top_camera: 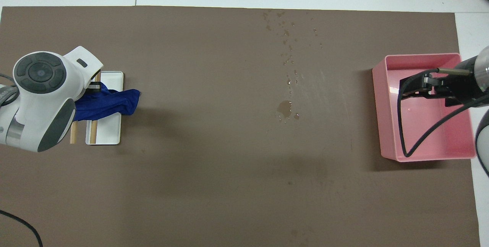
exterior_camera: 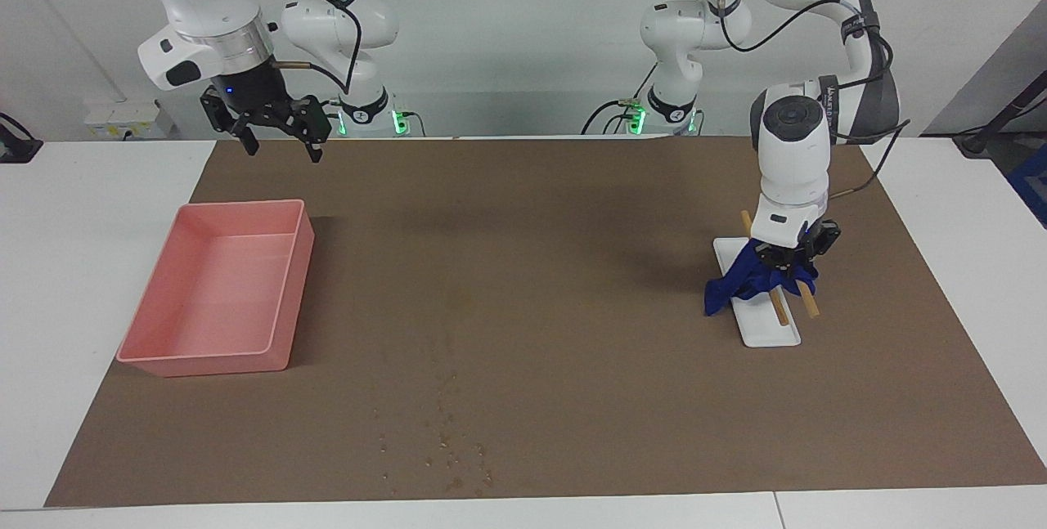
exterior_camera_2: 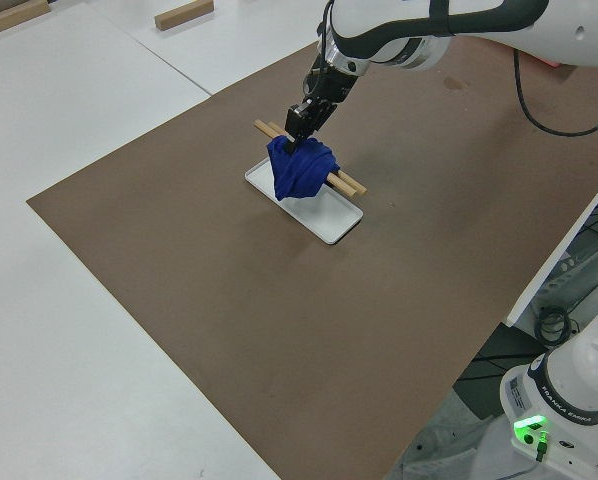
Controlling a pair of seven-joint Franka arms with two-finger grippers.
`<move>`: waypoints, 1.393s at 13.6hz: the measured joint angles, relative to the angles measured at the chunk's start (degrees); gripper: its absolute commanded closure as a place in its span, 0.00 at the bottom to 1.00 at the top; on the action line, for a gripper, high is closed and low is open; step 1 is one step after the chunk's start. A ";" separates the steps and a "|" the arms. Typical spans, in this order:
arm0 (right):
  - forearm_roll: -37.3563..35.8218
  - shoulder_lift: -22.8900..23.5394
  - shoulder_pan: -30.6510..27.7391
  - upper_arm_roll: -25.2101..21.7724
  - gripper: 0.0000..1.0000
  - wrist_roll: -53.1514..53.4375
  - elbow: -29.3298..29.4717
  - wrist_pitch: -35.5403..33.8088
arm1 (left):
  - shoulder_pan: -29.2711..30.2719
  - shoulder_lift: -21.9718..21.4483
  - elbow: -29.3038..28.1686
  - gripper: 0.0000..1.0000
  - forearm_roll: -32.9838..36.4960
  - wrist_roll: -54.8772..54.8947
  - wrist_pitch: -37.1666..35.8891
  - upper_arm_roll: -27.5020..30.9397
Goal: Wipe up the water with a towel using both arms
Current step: 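Close the left gripper on the blue towel's top edge, then lift the towel with the left gripper while the right gripper approaches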
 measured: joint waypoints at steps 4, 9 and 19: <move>0.00 0.00 0.00 0.00 0.00 0.00 0.00 0.00 | -0.01 -0.73 0.19 0.57 0.01 0.00 0.00 -0.05; 0.00 0.00 0.00 0.00 0.00 0.00 0.00 0.00 | -0.21 -0.98 0.27 1.00 0.00 0.00 -0.27 -0.36; 0.00 0.00 0.00 0.00 0.00 0.00 -0.15 0.00 | -0.20 -1.66 13.85 1.00 -24.22 -0.24 -18.24 0.00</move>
